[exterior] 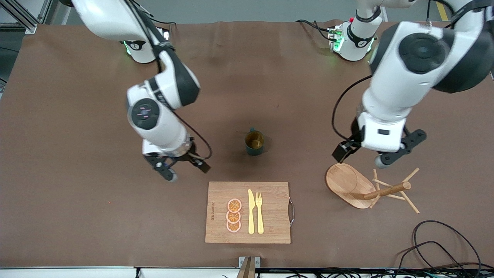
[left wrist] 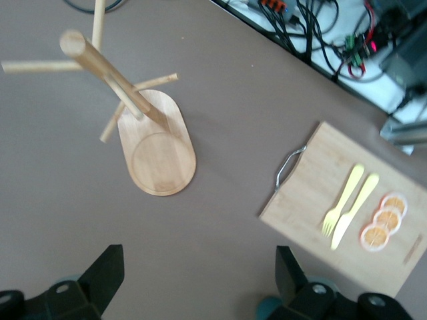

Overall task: Transfer cup from left to right arm and place
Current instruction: 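Move the right gripper to the mug while the left gripper withdraws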

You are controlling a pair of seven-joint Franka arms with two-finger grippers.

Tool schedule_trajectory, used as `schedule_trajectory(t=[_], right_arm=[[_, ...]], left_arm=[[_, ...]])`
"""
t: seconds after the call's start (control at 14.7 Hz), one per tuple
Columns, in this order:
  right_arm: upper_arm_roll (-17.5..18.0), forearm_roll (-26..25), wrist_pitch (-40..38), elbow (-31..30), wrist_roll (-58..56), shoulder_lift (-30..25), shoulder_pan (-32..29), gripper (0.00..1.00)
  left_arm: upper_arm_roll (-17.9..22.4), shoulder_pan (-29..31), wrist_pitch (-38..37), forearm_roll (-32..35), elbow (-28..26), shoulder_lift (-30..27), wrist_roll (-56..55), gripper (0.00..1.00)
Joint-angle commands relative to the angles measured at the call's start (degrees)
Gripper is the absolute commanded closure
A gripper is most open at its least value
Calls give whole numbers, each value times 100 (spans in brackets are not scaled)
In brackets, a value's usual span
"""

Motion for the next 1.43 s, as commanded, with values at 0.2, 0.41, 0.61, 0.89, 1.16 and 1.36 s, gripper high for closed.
schedule_trajectory(t=[0.2, 0.41, 0.61, 0.89, 1.16, 1.36], right_arm=[[-64, 34, 819, 911, 1571, 1122, 913, 0], [-64, 43, 908, 911, 1801, 1219, 1141, 0], [-64, 43, 917, 902, 1906, 1333, 1265, 0], [-64, 43, 1188, 893, 1898, 1535, 1370, 0], [-64, 60, 1251, 858, 1898, 1597, 1423, 5], [-64, 43, 1251, 867, 1845, 1650, 1485, 8]], left_arm=[[63, 684, -834, -435, -289, -769, 2340, 0], [142, 965, -1335, -452, -447, -1164, 3202, 0], [238, 1098, -1591, -453, -675, -1481, 3633, 0], [379, 1396, -1600, -802, -1281, -1973, 4512, 0], [538, 1397, -1600, -875, -1520, -2229, 4680, 0], [529, 1406, -1591, -848, -1529, -2229, 4733, 0]])
